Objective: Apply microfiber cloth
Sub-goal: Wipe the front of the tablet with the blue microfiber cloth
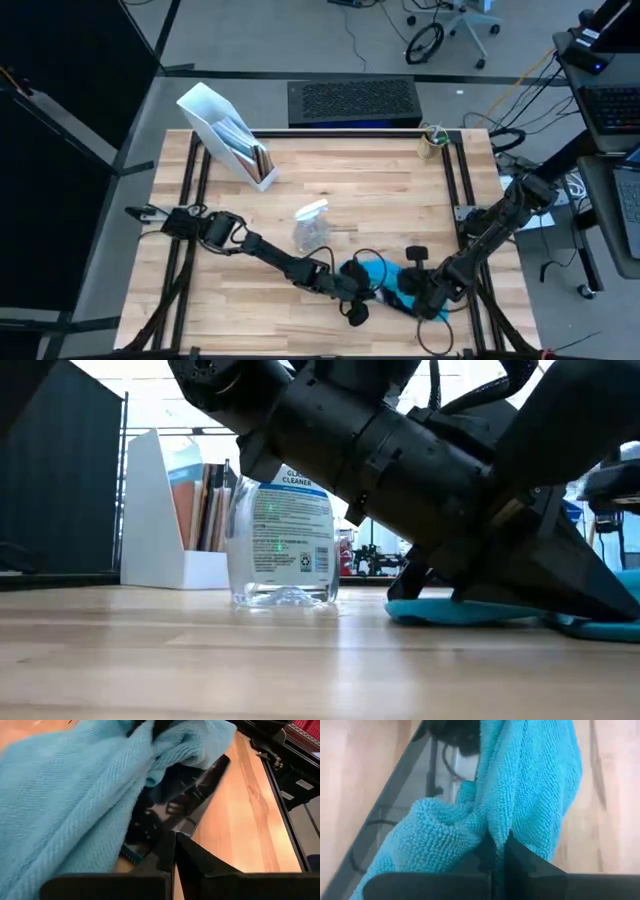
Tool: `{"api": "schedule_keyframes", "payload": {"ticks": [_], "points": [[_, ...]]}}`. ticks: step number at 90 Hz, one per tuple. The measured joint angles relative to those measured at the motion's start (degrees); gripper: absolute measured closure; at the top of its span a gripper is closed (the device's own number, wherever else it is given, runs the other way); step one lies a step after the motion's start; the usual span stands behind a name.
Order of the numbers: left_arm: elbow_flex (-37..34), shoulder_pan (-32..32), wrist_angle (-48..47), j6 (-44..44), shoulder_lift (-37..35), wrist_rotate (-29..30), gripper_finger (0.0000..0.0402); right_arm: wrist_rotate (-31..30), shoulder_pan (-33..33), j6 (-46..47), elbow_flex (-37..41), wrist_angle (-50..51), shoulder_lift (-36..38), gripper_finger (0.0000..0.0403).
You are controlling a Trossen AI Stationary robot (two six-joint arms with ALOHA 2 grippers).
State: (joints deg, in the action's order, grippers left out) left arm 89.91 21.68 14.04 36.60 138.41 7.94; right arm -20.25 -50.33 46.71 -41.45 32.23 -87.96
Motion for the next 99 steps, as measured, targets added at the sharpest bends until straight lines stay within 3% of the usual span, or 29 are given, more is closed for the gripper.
{"api": "schedule_keyframes", "payload": {"ticks": [23,40,47,60,73,89,99], "points": [[0.0,0.1,0.0,-0.1,0.0,-0.3,0.0402,-0.3,-3.0,5.3,0.0,2.4,0.0,0.0403],[0.0,0.1,0.0,-2.0,0.0,-0.6,0.0402,-1.8,-3.0,9.7,-0.9,12.7,1.1,0.0403],[-0.2,0.2,-0.9,-2.6,0.0,-0.1,0.0402,-0.3,-3.2,10.1,-2.9,19.4,2.0,0.0403],[0.0,0.1,-1.0,-2.6,0.0,0.1,0.0402,-5.3,-3.1,9.5,-8.6,24.6,3.9,0.0403],[1.1,0.1,-1.8,-2.5,-0.6,0.2,0.0402,-6.5,-3.2,9.8,-12.1,30.3,5.3,0.0403],[6.4,0.1,-2.8,-4.3,-0.4,1.1,0.0402,-8.2,-3.7,24.2,-12.7,48.3,6.4,0.0403],[10.6,0.1,-1.3,-5.1,-1.2,1.5,0.0402,-7.8,-3.5,29.7,-8.6,47.4,6.5,0.0403]]}}
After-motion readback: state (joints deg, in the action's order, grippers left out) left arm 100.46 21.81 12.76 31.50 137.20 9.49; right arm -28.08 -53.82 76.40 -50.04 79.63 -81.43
